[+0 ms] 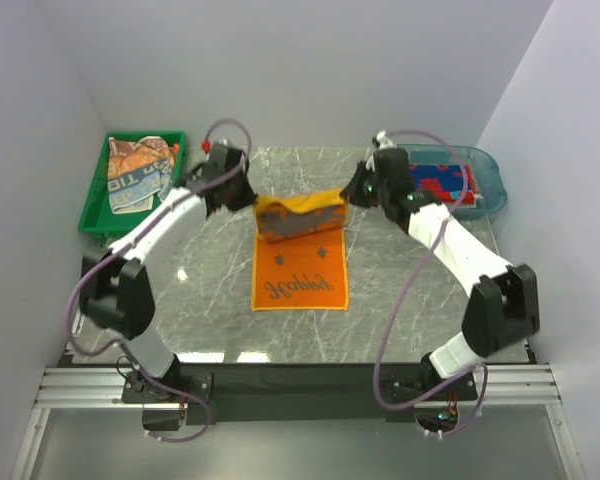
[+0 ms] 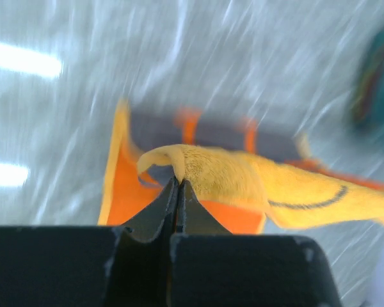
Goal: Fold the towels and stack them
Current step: Fold the towel
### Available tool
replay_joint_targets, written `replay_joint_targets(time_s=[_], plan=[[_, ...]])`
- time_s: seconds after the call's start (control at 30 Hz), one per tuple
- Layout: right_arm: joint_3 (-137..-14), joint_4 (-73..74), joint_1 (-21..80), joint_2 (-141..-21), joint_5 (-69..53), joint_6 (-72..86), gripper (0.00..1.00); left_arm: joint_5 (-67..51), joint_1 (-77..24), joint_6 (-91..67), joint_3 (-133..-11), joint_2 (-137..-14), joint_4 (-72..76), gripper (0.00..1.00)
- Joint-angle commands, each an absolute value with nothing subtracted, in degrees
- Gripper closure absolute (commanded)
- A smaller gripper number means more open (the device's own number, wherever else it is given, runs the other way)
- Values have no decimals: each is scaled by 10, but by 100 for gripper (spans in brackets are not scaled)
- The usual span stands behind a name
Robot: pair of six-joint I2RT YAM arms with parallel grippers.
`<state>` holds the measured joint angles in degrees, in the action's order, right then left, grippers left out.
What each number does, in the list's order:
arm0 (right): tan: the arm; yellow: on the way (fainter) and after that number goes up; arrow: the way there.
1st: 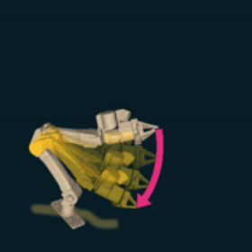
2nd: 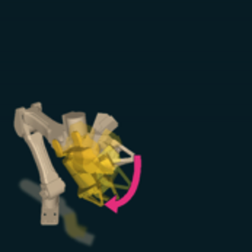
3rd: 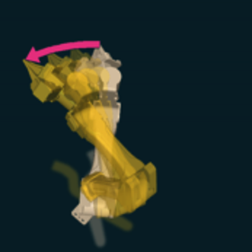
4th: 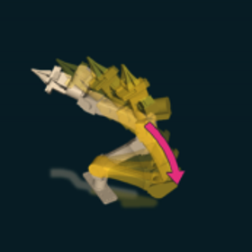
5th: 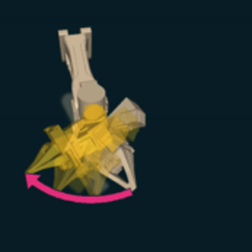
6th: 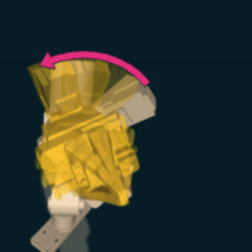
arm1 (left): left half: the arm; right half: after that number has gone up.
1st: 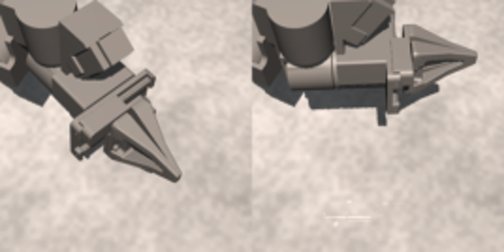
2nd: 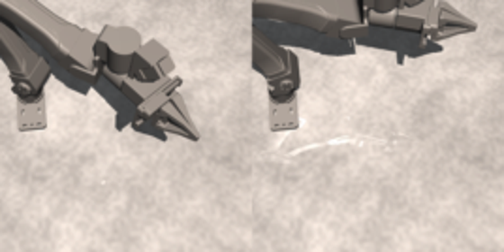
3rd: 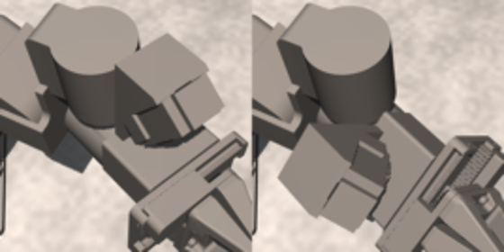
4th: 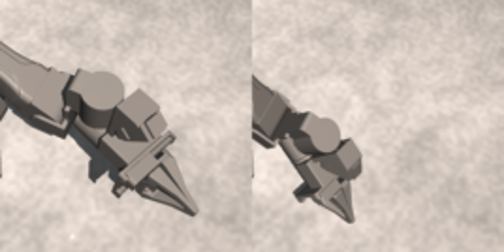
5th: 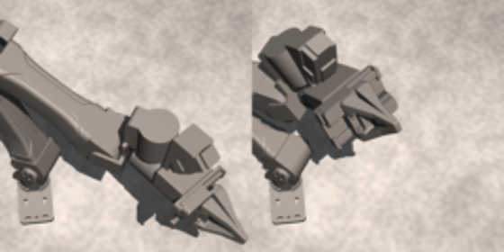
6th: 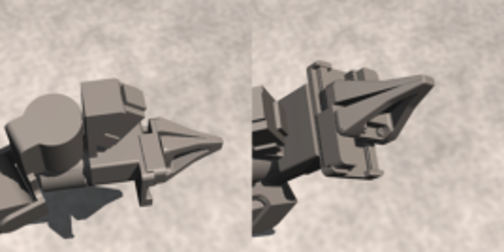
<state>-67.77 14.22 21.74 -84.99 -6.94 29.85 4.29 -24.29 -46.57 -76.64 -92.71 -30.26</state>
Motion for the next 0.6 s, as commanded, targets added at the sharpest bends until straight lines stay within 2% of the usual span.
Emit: replay_joint_targets(time_s=[0.0, 0.2, 0.33, 0.47, 0.57], plan=[[-789, 156, 200, -902, -73, 243, 100, 4, -211, -421, -905, -991, -322, 99], [-912, 152, 170, -1013, -115, 224, 100, -29, -169, -412, -1032, -1085, -313, 99], [-933, 148, 161, -1036, -145, 229, 100, -51, -150, -410, -1043, -1106, -300, 99], [-903, 145, 161, -1025, -168, 232, 100, -76, -150, -416, -986, -1081, -276, 99], [-840, 134, 160, -998, -198, 244, 100, -102, -150, -434, -876, -1018, -237, 99]])
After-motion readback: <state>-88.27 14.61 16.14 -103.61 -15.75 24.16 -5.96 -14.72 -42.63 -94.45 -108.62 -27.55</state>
